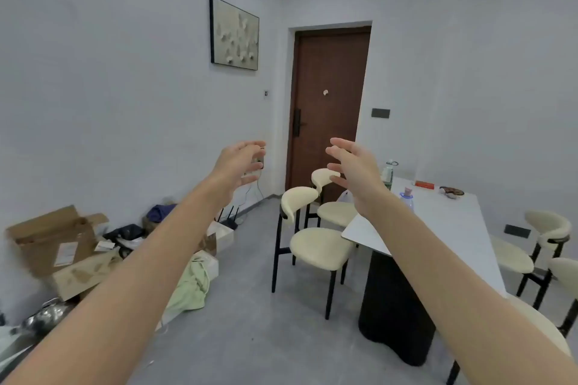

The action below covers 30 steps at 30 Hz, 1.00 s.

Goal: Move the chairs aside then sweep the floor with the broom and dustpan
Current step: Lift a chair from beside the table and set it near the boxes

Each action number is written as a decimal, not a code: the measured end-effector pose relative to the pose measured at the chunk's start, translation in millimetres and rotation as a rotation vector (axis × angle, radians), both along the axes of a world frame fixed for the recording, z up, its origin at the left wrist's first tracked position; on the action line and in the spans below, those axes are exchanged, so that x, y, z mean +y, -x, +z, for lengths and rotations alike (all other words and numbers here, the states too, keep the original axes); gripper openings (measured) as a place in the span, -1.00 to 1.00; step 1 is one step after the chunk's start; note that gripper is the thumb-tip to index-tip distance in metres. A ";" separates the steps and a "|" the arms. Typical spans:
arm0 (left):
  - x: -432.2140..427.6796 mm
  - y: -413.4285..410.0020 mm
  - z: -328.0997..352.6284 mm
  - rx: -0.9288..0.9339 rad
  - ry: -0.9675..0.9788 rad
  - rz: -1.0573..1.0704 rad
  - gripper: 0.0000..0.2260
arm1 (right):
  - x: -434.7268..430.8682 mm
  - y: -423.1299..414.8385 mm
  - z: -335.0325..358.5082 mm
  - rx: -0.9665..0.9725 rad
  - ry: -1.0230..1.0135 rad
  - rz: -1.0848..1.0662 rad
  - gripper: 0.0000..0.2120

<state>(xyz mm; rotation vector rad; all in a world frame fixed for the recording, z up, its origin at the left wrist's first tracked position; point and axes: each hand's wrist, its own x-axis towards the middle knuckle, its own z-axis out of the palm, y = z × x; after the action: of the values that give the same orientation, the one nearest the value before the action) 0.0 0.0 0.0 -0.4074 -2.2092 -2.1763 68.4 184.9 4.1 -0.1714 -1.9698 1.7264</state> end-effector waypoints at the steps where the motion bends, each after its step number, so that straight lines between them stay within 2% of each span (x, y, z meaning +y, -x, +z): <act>1: -2.9 9.2 -1.5 -0.005 -0.003 0.012 -0.79 | -3.6 11.2 -0.6 -0.005 -0.004 0.003 -0.66; 7: -15.1 107.2 -24.3 -0.003 0.043 0.024 -0.81 | -14.7 111.3 -19.6 -0.037 0.025 0.001 -0.67; 15: -8.9 285.9 -50.7 0.018 0.175 -0.015 -0.80 | -21.2 283.3 -50.6 -0.118 0.056 -0.066 -0.67; 25: 37.5 493.2 -114.3 -0.116 0.253 -0.100 -0.76 | 15.3 477.4 -116.6 -0.250 0.069 -0.141 -0.70; 30: 79.1 619.4 -155.5 -0.195 0.281 -0.091 -0.73 | 61.0 599.7 -170.7 -0.330 0.058 -0.141 -0.67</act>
<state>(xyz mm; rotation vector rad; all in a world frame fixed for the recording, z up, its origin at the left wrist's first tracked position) -619.4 79.1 -155.5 -0.3165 -2.6653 -2.0289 -531.3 245.9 -166.5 -0.6366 -2.0763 1.7508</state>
